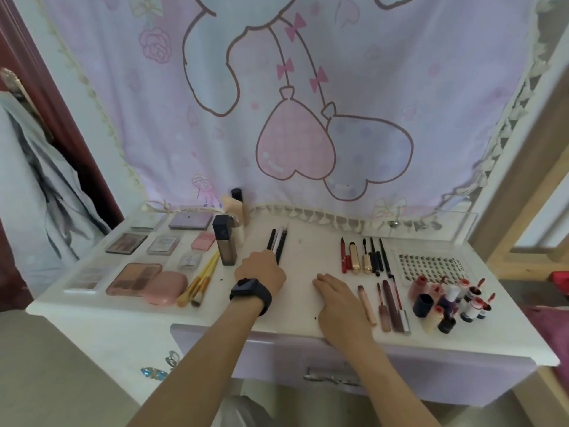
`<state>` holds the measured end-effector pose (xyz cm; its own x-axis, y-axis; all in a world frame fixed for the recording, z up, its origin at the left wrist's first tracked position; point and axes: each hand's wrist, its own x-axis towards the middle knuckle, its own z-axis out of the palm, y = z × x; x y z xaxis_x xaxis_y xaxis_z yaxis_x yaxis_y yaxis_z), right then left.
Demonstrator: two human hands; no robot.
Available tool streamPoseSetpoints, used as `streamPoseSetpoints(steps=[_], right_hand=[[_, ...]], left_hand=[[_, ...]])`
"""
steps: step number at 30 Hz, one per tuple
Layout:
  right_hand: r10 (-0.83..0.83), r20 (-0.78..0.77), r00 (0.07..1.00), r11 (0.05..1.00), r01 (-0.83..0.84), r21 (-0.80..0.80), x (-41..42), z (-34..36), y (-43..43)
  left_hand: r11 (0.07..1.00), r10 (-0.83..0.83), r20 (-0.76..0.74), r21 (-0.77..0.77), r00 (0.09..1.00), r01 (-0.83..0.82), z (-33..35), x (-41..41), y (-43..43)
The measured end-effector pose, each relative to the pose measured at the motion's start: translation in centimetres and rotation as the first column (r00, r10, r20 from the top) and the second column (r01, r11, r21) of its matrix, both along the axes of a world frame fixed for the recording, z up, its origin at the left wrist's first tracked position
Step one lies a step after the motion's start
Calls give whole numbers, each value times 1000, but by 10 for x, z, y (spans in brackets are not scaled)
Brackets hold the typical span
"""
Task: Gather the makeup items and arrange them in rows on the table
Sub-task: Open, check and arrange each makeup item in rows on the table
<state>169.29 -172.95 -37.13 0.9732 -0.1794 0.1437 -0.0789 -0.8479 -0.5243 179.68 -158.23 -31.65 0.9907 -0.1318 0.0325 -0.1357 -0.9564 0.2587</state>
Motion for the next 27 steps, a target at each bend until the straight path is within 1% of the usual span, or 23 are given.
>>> streamPoseSetpoints(steps=[4, 6, 10, 12, 15, 18, 20, 22, 24, 26, 27], right_hand=[[-8, 7, 1000, 1000, 8, 1, -1, 1, 3], [-20, 13, 1000, 1000, 20, -3, -1, 1, 4], [-19, 6, 1000, 1000, 19, -3, 0, 1, 3], [-21, 2, 1000, 1000, 21, 4, 1, 1, 3], [-25, 8, 1000, 1000, 25, 13, 1, 0, 3], [-66, 48, 997, 997, 64, 52, -2, 1, 3], [-101, 95, 990, 993, 95, 73, -4, 1, 5], [-124, 141, 982, 990, 113, 83, -5, 2, 8], [-139, 168, 976, 985, 118, 129, -6, 5, 8], [-151, 204, 967, 970, 106, 218, -8, 8, 7], [-163, 222, 961, 952, 94, 291, -9, 11, 6]], left_hand=[[999, 16, -27, -46, 1000, -17, -1, -9, 9], [995, 21, -46, -95, 999, -25, -3, -14, 12], [951, -29, -91, -310, 995, -1, -14, -26, 20], [925, -41, -85, -379, 996, 6, -22, -32, 23], [864, -27, -43, -504, 999, 2, -31, -38, 27], [763, -35, -8, -646, 999, 21, -33, -45, 33], [697, -45, -16, -717, 999, 20, -33, -47, 39], [665, -55, -36, -747, 998, 10, -32, -47, 44], [660, -60, -43, -751, 997, 7, -32, -45, 48], [661, -56, -43, -751, 998, 5, -32, -45, 50], [657, -56, -42, -754, 998, 5, -32, -46, 51]])
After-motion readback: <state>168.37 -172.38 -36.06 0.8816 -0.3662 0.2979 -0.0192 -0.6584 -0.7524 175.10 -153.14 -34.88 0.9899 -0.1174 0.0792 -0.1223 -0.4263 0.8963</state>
